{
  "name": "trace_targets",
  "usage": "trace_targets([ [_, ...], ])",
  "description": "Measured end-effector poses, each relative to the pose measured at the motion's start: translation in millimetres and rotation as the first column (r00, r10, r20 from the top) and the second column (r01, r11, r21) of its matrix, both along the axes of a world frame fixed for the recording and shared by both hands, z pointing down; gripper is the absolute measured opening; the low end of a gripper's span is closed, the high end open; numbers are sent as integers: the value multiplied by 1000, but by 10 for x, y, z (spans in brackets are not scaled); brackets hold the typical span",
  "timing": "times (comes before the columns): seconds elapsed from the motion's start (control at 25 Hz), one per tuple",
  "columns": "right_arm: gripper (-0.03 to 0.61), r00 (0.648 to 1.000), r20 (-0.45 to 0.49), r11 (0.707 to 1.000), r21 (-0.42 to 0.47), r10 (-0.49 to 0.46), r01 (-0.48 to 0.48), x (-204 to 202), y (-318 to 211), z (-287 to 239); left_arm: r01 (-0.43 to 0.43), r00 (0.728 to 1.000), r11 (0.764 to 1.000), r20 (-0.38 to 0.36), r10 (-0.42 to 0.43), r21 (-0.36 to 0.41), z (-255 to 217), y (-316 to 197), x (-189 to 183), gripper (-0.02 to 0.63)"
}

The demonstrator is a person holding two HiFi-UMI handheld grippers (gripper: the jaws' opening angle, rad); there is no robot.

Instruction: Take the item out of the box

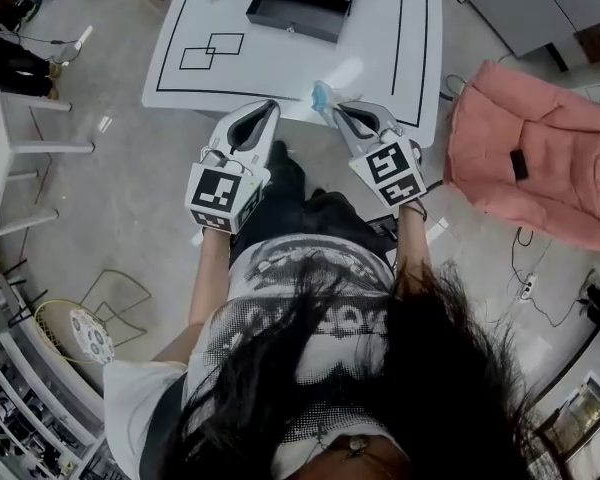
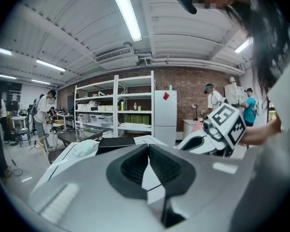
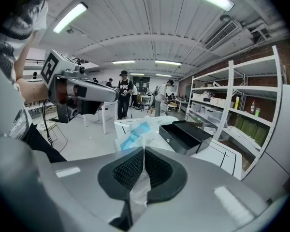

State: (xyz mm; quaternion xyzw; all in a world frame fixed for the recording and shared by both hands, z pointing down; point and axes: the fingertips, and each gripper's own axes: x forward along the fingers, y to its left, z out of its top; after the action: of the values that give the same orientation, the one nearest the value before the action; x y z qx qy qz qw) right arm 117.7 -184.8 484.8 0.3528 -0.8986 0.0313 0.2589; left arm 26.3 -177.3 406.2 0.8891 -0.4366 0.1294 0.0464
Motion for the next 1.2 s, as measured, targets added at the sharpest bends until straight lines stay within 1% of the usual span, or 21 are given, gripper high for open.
trace_targets([
  [0.2, 10, 1000, 10, 1000, 4, -18, 18, -29, 182, -12, 19, 1000, 1000, 10, -19, -1, 5, 171, -23, 0],
  [0.56, 10, 1000, 24, 1000, 5, -9, 9, -196, 380, -60, 6, 1000, 1000, 21, -6, -1, -26, 358, -179, 0],
  [0.76, 10, 999, 31, 1000, 18, 11, -12, -360, 465, -110, 2, 1000, 1000, 20, -2, -2, -14, 468, -397, 0],
  [1.04, 11, 995, 66, 997, 7, 72, -73, -666, 710, -135, -18, 1000, 1000, 15, 18, -25, 76, 716, -813, 0],
  [1.2, 9, 993, 71, 996, 2, 91, -91, -769, 829, -143, -36, 999, 999, 11, 36, -26, 80, 818, -944, 0],
])
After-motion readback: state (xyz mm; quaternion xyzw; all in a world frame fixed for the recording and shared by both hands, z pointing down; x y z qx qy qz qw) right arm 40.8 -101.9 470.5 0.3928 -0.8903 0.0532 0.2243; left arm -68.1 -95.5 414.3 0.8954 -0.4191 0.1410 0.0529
